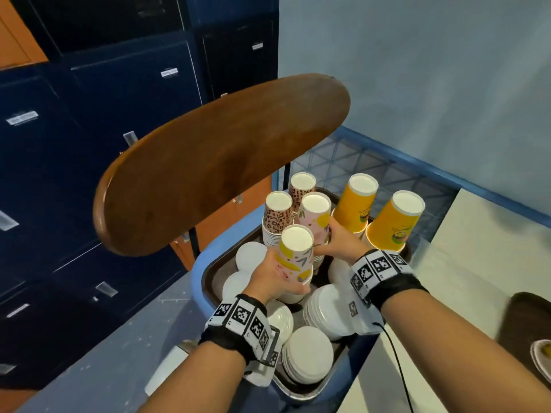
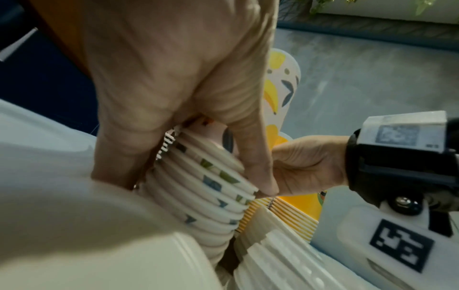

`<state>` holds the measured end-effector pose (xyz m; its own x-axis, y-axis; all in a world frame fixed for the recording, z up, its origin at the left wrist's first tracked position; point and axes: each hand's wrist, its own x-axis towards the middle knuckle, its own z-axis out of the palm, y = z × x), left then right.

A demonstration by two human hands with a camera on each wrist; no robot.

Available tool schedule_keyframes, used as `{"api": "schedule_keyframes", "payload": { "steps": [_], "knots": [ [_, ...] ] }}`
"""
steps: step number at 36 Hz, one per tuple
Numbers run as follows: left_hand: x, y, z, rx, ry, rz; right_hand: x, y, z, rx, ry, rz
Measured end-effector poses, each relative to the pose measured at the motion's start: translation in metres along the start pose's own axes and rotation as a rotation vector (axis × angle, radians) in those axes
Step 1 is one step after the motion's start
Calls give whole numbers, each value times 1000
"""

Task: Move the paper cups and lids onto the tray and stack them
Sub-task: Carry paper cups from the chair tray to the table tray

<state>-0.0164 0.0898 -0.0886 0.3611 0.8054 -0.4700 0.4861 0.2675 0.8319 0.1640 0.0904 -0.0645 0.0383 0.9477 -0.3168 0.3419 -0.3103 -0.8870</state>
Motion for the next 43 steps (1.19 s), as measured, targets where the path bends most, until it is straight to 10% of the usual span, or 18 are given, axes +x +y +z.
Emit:
{"api": "schedule_keyframes", "payload": {
  "steps": [43],
  "knots": [
    [-1,5,18,-367,225,2,23,11,-7,-67,-158,-76]
  ]
}}
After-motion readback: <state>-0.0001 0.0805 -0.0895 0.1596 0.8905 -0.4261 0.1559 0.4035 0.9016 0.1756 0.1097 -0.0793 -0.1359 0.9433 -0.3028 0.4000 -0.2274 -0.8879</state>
